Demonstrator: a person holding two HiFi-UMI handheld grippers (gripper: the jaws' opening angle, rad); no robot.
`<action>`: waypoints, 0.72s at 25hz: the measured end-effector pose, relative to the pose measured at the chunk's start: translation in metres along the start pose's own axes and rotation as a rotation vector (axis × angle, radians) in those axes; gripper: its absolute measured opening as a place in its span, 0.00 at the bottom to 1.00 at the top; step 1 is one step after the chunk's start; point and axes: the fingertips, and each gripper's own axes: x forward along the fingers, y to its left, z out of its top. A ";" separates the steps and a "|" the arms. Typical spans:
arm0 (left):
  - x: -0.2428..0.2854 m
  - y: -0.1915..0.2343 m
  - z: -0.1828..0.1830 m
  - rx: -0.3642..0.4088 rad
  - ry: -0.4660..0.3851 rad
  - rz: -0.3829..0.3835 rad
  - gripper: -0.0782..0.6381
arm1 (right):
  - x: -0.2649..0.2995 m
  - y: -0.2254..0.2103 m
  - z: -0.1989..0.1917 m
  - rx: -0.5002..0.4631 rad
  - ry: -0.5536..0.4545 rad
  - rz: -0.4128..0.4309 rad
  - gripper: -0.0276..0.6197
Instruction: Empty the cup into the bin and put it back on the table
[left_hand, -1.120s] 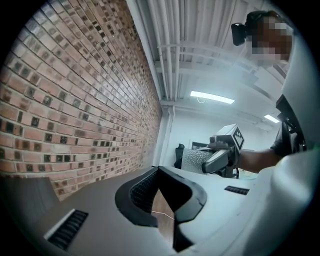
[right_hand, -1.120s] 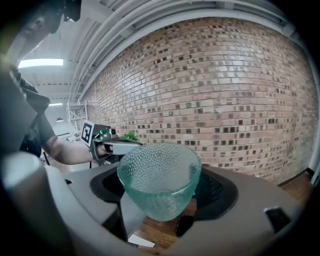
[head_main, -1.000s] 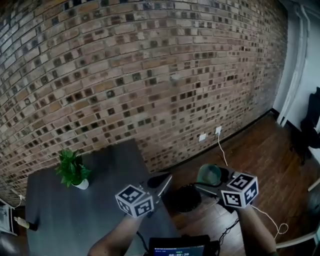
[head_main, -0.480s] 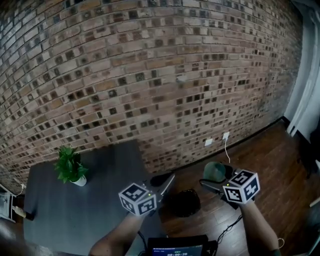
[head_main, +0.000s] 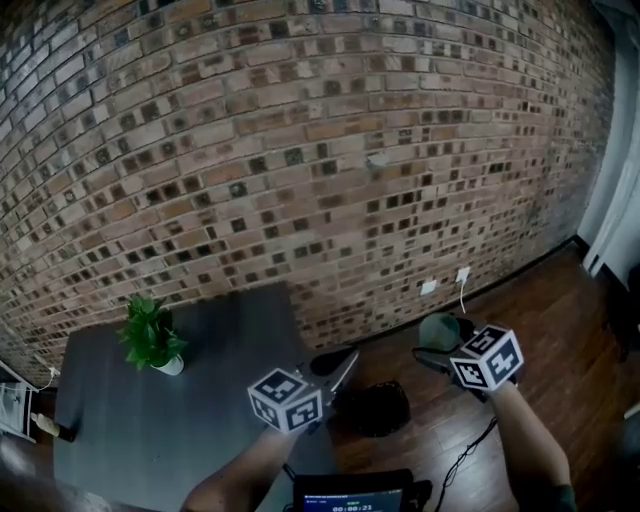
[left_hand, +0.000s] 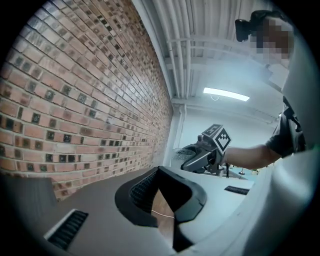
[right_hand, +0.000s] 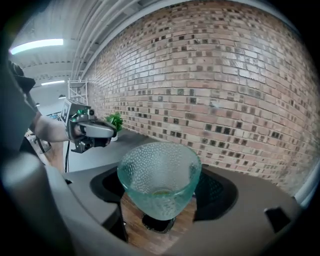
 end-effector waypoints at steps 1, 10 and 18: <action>-0.002 0.003 0.000 -0.003 0.001 0.004 0.10 | 0.001 -0.002 0.001 -0.010 0.013 -0.009 0.66; -0.010 0.005 0.004 -0.017 -0.007 -0.009 0.10 | 0.004 -0.009 0.000 -0.121 0.119 -0.062 0.66; -0.014 0.008 0.002 -0.001 0.006 0.011 0.10 | 0.008 -0.018 -0.008 -0.166 0.196 -0.092 0.66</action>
